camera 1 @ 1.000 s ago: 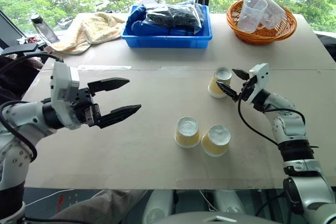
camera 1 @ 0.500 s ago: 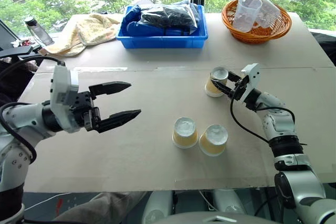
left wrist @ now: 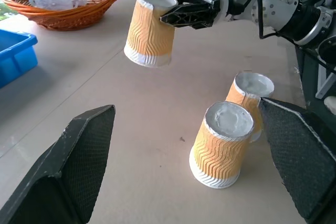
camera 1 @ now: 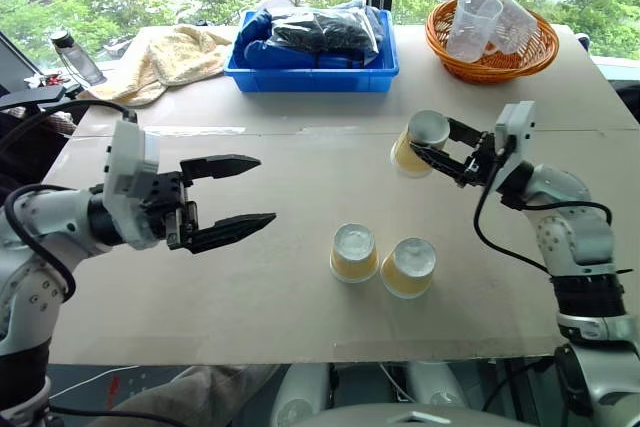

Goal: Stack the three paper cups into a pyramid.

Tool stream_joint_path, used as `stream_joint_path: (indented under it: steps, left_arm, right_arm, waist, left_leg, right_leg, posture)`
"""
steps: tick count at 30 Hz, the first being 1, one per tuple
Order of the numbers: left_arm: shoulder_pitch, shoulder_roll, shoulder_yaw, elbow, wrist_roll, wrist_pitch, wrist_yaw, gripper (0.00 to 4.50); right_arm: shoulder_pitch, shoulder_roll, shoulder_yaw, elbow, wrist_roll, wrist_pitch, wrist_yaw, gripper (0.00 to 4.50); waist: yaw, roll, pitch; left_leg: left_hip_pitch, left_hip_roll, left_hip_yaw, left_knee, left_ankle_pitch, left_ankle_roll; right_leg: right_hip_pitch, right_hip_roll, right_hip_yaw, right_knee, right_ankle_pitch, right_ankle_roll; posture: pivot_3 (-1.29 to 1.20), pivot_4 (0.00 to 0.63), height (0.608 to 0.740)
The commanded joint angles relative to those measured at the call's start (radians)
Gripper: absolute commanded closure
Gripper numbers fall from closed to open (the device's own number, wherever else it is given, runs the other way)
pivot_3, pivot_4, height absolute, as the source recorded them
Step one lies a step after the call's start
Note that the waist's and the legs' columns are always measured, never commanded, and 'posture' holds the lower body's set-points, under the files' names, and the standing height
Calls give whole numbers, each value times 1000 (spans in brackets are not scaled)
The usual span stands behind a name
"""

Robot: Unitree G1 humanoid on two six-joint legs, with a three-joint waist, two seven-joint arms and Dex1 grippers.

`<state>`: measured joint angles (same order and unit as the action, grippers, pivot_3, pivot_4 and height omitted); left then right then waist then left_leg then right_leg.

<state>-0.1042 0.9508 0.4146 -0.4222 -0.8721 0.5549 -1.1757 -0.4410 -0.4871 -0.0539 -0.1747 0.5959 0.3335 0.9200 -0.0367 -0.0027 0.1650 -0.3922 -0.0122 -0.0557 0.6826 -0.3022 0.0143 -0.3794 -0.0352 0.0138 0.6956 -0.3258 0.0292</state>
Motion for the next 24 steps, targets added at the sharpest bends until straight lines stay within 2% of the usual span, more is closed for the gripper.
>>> stream_joint_path:
  steps: [1, 5, 10, 24]
  left_arm:
    - [-16, -6, -9, -23, -25, -38, -65, 0]
    - [-32, 2, -57, -26, -32, -55, -164, 0]
    - [-68, 14, -100, -27, -46, -41, -228, 0]
    - [-141, 24, -145, -28, -49, -12, -230, 0]
  right_arm:
    - [47, -68, 4, -206, 152, 144, 57, 2380]
    - [92, -101, 48, -322, 200, 219, 49, 2380]
    - [106, -106, 84, -343, 198, 231, 73, 2380]
    - [126, -152, 78, -381, 233, 272, 92, 2380]
  waist:
    - [0, 0, 0]
    - [-2, 0, 0]
    - [1, 0, 0]
    - [2, 0, 0]
  left_leg:
    - [0, 0, 0, 0, 0, 0]
    - [0, 0, 0, 0, 0, 0]
    - [0, 0, -1, 1, 0, 0]
    - [0, 0, -1, 1, 0, 0]
  right_leg:
    - [0, 0, 0, 0, 0, 0]
    - [0, 0, 0, 0, 0, 0]
    - [1, 0, -1, 0, 0, 0]
    - [1, 0, -1, 0, 0, 0]
  posture:
    - [0, 150, 740]
    - [0, 150, 740]
    - [0, 150, 740]
    - [0, 150, 740]
